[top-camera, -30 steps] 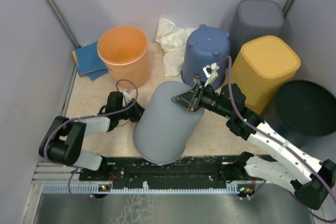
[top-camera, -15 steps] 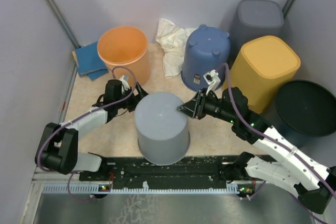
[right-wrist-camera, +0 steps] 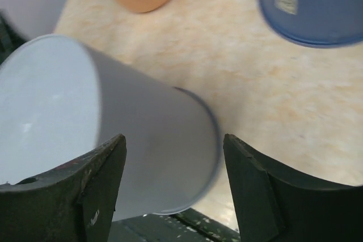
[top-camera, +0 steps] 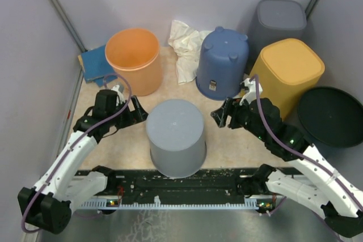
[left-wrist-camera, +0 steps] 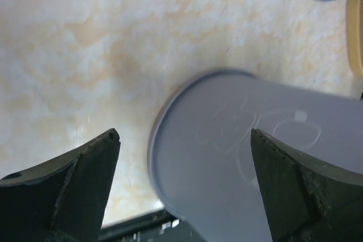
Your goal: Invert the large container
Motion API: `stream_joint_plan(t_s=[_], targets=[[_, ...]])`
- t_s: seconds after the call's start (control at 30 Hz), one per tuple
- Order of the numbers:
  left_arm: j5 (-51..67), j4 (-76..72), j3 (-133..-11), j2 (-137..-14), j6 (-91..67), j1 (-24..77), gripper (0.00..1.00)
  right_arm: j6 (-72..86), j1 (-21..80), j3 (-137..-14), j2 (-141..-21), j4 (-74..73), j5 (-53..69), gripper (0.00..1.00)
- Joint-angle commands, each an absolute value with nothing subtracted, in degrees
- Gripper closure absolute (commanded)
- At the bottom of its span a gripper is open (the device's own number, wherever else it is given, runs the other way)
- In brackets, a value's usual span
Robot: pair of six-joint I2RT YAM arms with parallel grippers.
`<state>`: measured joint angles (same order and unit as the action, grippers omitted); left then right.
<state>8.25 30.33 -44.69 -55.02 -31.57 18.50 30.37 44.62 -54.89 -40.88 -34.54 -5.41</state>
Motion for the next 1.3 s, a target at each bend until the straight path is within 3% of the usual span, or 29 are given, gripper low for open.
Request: stream_joint_plan(t_s=[0.0,0.3,0.5,0.67,0.8,0.9,1.07,1.27], targets=[[12.16,49.3,-44.74,-50.89,-31.99,18.68,0.0,32.2,44.91,-57.24,-38.63,-40.01,-25.78,0.29],[26.91,52.2,-34.78,-40.56,-43.51,19.91,0.0,35.69,44.96,-54.68,-33.58,-37.79,-32.4,0.28],[35.55,26.39,-28.51,-41.02,-56.46,26.03,0.0,32.01,44.91,-56.03,-35.34,-36.02,-27.91,0.28],[32.66,2.19,-30.13,-54.19,-62.88,34.1,0.0,25.07,44.91,-63.85,-40.17,-40.92,-24.04,0.28],[32.15,-7.06,-39.7,-70.9,-58.42,36.79,0.0,19.55,44.91,-70.38,-42.68,-44.34,-20.34,0.28],[27.89,4.14,-55.6,-78.67,-47.32,36.49,0.0,17.22,44.92,-74.79,-43.32,-46.94,-16.38,0.28],[11.12,27.42,-76.17,-79.67,-26.81,34.35,0.0,15.63,44.92,-75.52,-42.95,-49.29,-12.99,0.28],[-2.32,35.17,-92.52,-81.51,-6.79,28.7,0.0,17.91,44.92,-70.61,-42.18,-43.76,-15.0,0.28]])
